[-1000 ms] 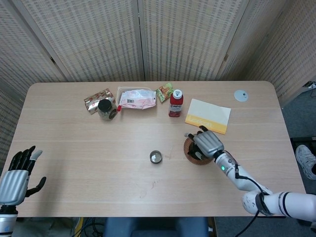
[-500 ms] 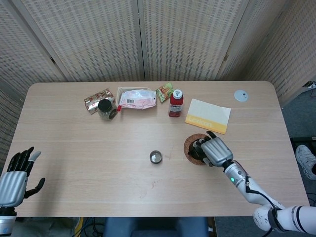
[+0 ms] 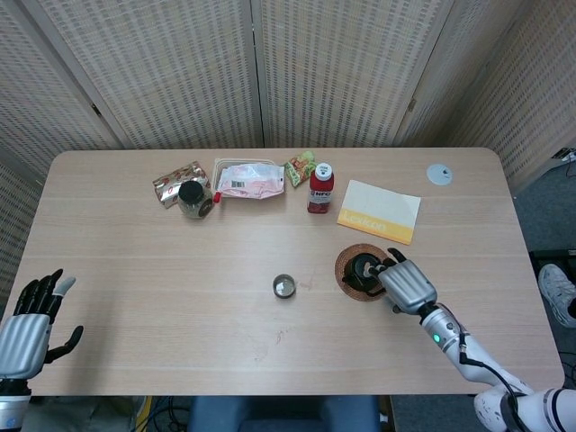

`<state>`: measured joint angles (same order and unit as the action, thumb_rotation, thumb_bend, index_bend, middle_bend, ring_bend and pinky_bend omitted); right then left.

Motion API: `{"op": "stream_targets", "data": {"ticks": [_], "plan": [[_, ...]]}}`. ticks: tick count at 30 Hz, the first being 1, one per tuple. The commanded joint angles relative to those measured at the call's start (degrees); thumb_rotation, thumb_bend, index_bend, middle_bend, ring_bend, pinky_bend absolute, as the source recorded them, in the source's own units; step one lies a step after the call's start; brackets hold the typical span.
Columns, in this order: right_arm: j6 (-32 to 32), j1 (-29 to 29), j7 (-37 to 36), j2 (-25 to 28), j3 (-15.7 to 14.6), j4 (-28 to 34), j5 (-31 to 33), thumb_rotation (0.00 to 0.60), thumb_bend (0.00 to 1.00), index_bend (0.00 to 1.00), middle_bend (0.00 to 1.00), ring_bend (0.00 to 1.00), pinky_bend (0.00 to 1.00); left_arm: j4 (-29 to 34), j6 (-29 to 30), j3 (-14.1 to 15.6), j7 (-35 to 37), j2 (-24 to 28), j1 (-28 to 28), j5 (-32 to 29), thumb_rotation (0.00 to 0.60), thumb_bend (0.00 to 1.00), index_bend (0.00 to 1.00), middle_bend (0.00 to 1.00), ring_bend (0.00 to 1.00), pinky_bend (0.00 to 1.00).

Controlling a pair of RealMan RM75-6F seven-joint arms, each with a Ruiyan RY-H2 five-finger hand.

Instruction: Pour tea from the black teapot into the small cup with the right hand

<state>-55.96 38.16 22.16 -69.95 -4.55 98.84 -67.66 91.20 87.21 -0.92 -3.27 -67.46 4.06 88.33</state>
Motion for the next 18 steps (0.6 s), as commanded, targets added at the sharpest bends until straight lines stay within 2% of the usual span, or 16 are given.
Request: {"op": "stream_targets", "data": {"ticks": [1,18], "plan": [[0.3,-0.6,-0.6,-0.3,0.0,-0.9,-0.8,0.600,0.32,0.30,0.41,0.26,0.10,0.1,0.1,0.0,-0.1,0.0,0.0,0.0,0.600,0.33,0.10,0.00,0.00,0.00],[2.4,-1.7,-4.1,-2.9,1.5,-5.6,-4.4,0.600,0.32,0.36,0.42,0.29,0.10,0.8,0.2,0.1,-0.8,0.2,-0.4,-0.1,0.600,0.33,0.10,0.00,0.00,0.00]]}}
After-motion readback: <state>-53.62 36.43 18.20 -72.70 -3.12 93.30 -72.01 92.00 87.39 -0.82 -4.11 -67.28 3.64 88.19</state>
